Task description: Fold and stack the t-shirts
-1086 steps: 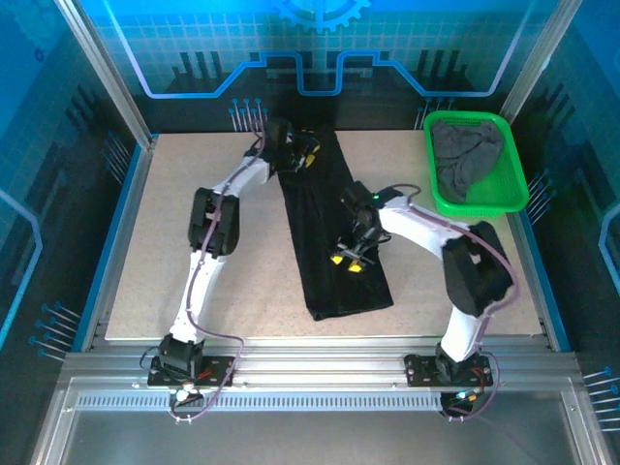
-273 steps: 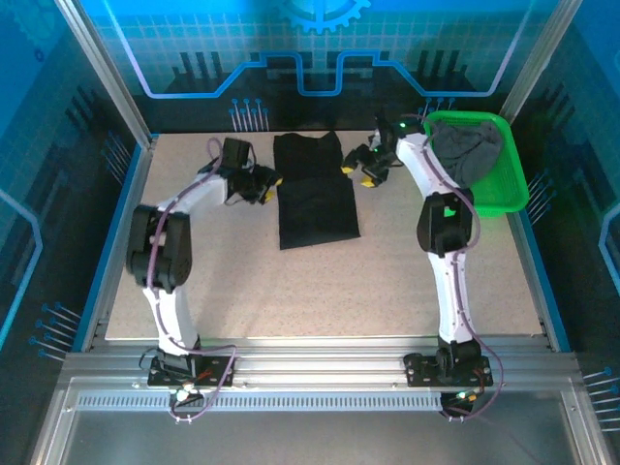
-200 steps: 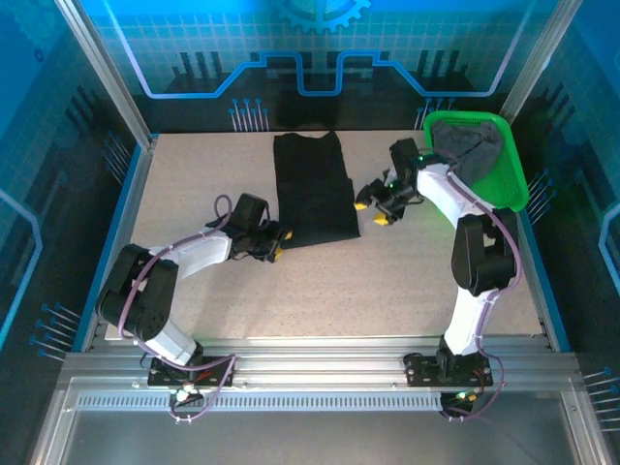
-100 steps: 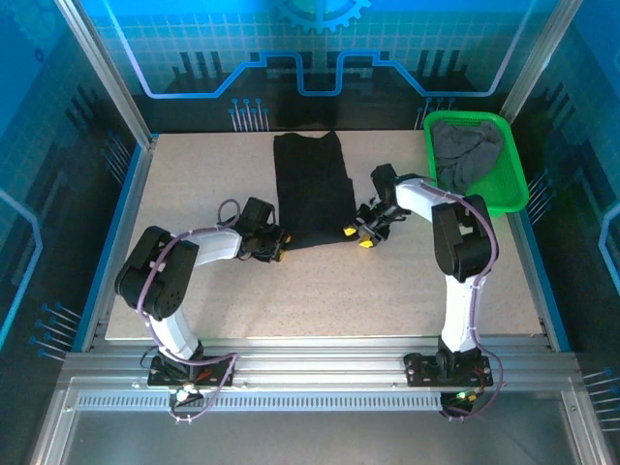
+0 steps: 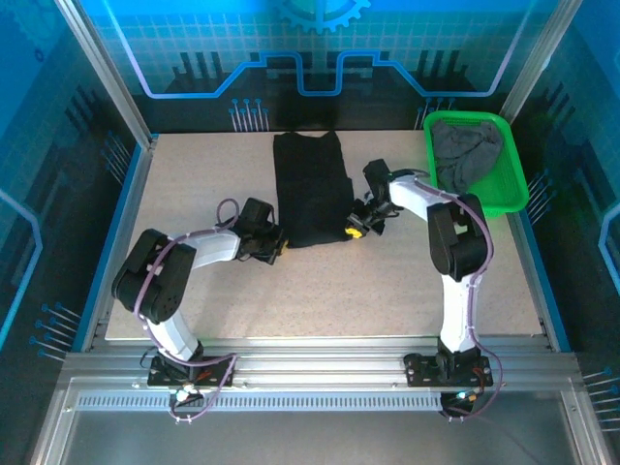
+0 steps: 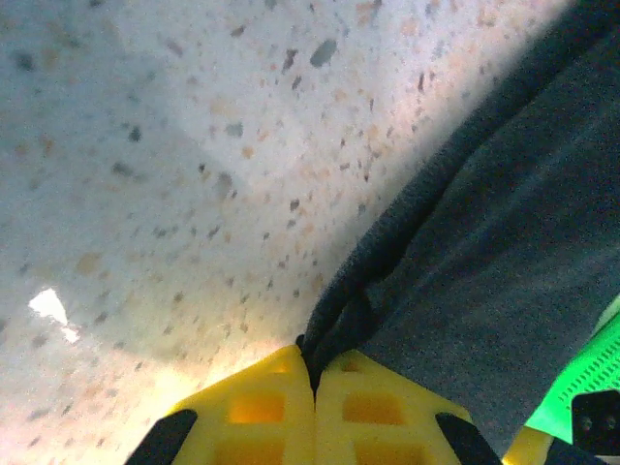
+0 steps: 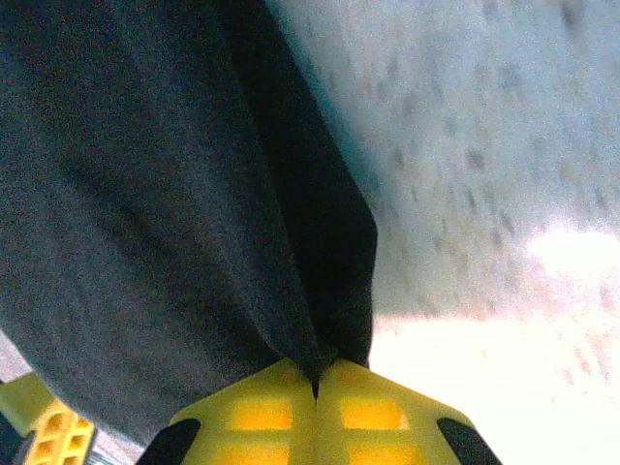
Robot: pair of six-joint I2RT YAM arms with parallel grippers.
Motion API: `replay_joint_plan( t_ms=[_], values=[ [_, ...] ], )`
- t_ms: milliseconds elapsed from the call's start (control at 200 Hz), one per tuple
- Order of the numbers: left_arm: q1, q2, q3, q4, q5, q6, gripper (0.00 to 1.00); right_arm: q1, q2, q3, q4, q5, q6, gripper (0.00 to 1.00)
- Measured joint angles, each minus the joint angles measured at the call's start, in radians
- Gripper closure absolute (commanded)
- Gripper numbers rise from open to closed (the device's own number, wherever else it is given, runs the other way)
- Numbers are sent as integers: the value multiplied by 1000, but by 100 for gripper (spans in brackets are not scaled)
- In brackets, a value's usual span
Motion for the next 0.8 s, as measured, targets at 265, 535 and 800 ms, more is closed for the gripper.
replay_joint_plan(
  t_ms=[265,535,800],
  values=[
    [-9,-257,-196,-67,60,60,100,84,-270,-270,31,11,24,100],
    [-144,-600,-367,-190,126,85,100,223,-487,-480,-4,14,63,100],
    [-218,-843,-275,-346,74,110,100,261,-695,-421,-146,50,117,100]
  ],
)
